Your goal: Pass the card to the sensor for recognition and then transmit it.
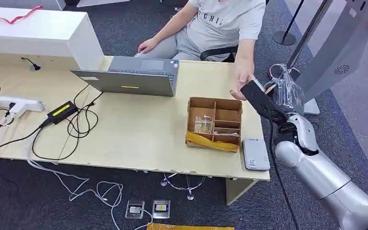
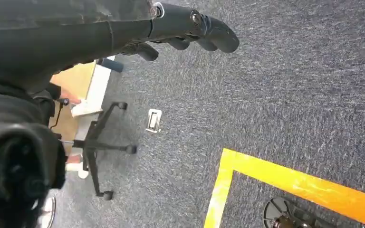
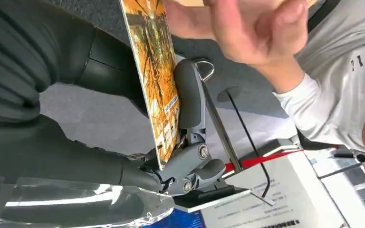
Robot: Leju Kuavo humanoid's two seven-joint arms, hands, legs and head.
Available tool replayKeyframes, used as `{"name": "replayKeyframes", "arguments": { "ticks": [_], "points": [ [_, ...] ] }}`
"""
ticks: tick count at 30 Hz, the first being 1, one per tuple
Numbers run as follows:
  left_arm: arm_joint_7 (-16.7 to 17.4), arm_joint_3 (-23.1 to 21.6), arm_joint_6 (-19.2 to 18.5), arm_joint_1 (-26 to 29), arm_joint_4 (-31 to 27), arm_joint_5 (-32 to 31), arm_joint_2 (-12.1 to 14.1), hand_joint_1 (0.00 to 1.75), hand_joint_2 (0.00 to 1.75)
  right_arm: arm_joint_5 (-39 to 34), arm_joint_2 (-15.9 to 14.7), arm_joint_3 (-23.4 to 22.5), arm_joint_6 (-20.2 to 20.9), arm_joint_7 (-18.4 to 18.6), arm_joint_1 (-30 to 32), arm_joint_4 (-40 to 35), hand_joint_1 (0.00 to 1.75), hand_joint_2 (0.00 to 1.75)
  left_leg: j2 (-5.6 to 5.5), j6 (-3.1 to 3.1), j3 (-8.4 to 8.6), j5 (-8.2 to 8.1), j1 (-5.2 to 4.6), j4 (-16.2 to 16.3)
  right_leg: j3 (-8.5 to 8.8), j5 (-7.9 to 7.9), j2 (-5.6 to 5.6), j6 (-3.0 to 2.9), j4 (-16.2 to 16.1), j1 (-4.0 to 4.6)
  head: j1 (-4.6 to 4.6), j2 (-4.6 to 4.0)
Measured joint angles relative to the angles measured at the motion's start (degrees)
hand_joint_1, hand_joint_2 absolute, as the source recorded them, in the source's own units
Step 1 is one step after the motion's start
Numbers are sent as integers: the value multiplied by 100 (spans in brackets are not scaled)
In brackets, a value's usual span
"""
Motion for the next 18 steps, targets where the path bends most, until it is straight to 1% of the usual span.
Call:
{"name": "replayKeyframes", "arguments": {
  "ticks": [3,7,11,15,16,17,18],
  "points": [
    [-2,0,18,0,0,9,0,0,0,-17,22,2,-11,-48,-14,35,175,175,0,0,0,0,0,0,0,0,0,0,0,0,0,0],
    [-4,2,131,-1,0,68,-20,0,0,18,63,7,-22,-63,-51,81,175,175,1,0,0,0,0,0,0,0,0,0,0,0,0,0],
    [2,2,144,-1,0,66,-46,0,0,70,107,44,-39,-61,-118,146,175,175,1,0,1,0,0,0,0,0,0,0,0,0,0,0],
    [107,2,111,0,0,4,-42,0,0,70,118,61,-33,-61,-152,197,175,175,0,0,0,0,0,0,0,0,0,0,0,0,0,0],
    [116,2,105,0,0,2,-42,0,0,70,122,66,-33,-61,-159,210,28,175,0,0,0,0,0,0,0,0,0,0,0,0,0,0],
    [118,2,103,0,0,0,-39,0,0,70,127,70,-33,-61,-163,225,0,175,0,0,0,0,0,0,0,0,0,0,0,0,0,0],
    [131,2,94,0,0,-2,-41,0,0,70,133,81,-33,-61,-168,238,0,175,0,0,0,0,0,0,0,0,0,0,0,0,0,0]
  ]
}}
